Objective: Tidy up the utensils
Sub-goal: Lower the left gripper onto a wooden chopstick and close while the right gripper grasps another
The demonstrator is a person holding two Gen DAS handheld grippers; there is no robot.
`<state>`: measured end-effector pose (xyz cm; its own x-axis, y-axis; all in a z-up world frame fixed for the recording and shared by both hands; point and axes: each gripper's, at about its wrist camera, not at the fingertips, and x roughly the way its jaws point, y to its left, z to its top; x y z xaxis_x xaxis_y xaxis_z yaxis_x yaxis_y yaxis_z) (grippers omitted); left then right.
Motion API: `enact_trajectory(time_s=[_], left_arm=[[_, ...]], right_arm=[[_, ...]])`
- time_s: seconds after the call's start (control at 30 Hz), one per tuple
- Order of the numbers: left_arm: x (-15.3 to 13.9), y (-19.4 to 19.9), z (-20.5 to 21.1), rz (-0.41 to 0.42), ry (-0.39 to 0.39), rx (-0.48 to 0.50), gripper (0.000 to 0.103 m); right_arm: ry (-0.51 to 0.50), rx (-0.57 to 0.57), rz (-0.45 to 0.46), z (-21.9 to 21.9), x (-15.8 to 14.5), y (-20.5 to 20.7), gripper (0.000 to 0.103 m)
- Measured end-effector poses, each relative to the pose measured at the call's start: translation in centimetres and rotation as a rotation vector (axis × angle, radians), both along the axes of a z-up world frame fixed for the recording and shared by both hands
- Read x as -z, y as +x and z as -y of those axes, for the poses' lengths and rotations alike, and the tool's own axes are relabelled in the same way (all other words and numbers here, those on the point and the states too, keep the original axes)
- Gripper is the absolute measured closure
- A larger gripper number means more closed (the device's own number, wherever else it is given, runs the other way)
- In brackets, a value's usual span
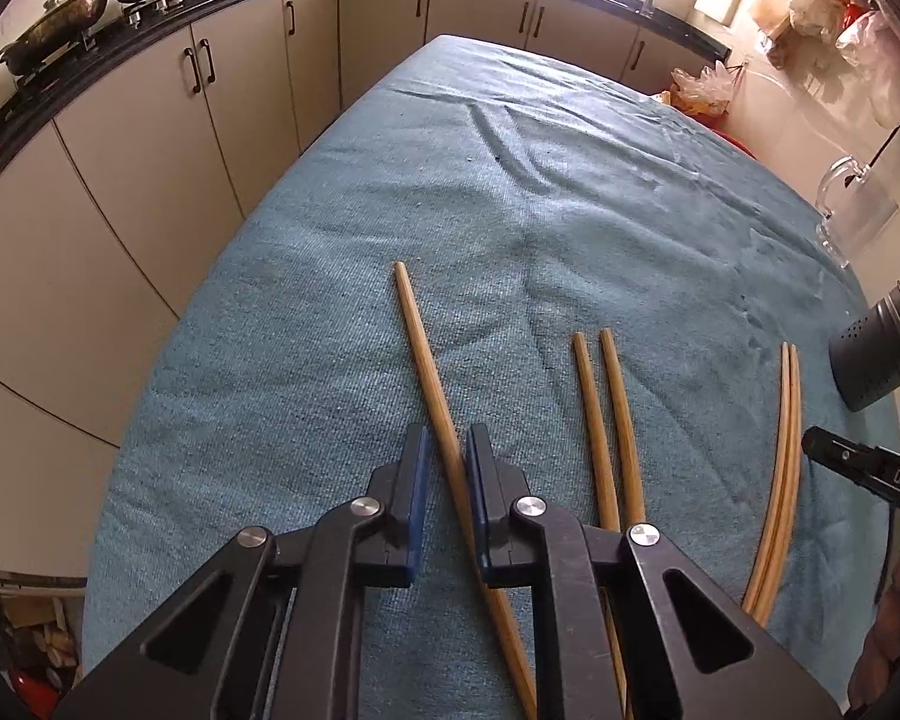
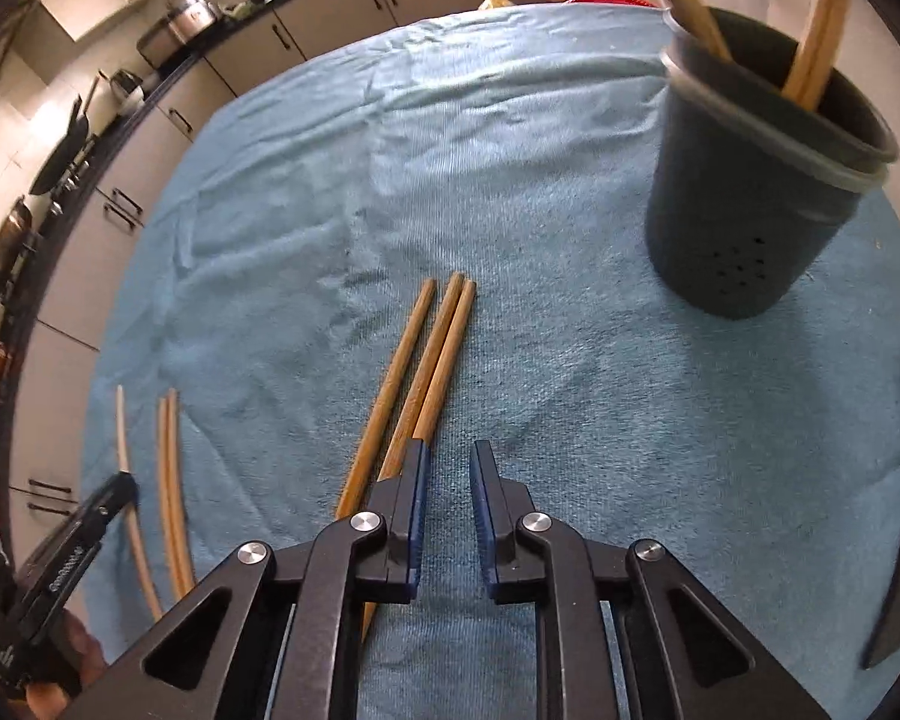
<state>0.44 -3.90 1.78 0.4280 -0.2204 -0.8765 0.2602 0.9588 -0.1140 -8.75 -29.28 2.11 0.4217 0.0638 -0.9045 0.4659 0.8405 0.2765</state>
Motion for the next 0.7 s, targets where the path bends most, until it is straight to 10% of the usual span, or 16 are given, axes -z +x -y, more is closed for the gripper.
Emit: enact_trajectory(time_s=[0.7], left_arm=[[0.0, 1.8, 0.9, -0.013, 0.036, 0.016, 0.093]], right_arm=[[-0.067, -0.063, -0.106, 0.0, 0.0, 4.2, 0.087]])
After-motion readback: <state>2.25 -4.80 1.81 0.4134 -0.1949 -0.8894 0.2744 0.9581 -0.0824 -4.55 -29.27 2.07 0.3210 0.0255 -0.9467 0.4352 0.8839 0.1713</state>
